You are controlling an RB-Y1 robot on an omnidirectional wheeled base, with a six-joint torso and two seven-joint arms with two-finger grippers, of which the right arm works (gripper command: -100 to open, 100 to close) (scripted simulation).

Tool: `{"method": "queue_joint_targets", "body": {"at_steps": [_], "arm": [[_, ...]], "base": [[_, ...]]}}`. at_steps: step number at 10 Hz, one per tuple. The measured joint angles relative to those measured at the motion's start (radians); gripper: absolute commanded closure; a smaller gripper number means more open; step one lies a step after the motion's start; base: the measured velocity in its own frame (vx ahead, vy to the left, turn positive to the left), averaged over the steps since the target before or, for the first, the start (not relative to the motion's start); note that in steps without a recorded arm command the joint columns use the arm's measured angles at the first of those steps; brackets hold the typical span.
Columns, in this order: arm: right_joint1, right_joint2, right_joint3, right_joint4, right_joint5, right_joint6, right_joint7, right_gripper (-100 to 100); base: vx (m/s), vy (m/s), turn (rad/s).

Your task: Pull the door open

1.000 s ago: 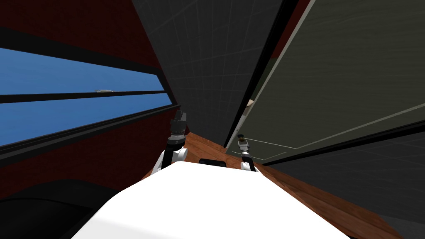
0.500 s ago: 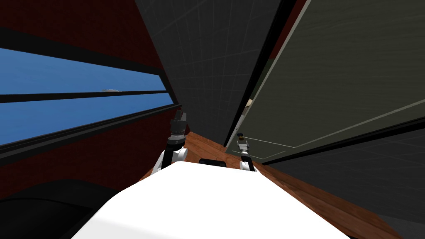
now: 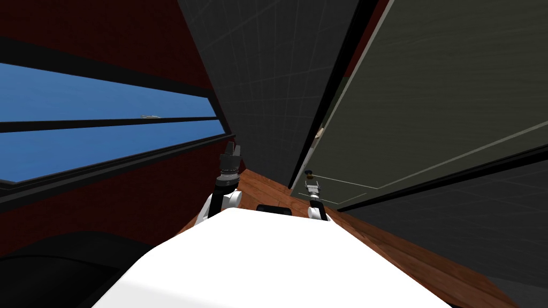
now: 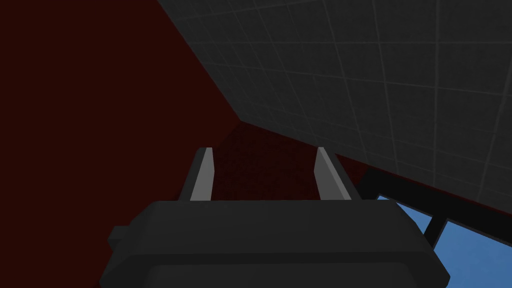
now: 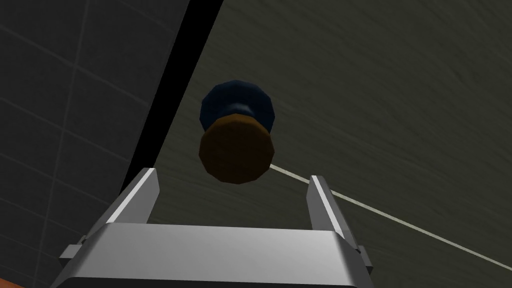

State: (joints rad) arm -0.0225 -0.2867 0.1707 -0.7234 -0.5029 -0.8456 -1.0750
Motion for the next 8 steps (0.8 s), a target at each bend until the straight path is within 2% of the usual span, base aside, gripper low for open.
{"method": "queue_joint_targets", "body": {"at_steps": [8], "arm": [[-0.008,0.013,0.04,-0.016,-0.067,0.013,-0.205,-100]], "base": [[-0.058,-0.016,0.019]]}}
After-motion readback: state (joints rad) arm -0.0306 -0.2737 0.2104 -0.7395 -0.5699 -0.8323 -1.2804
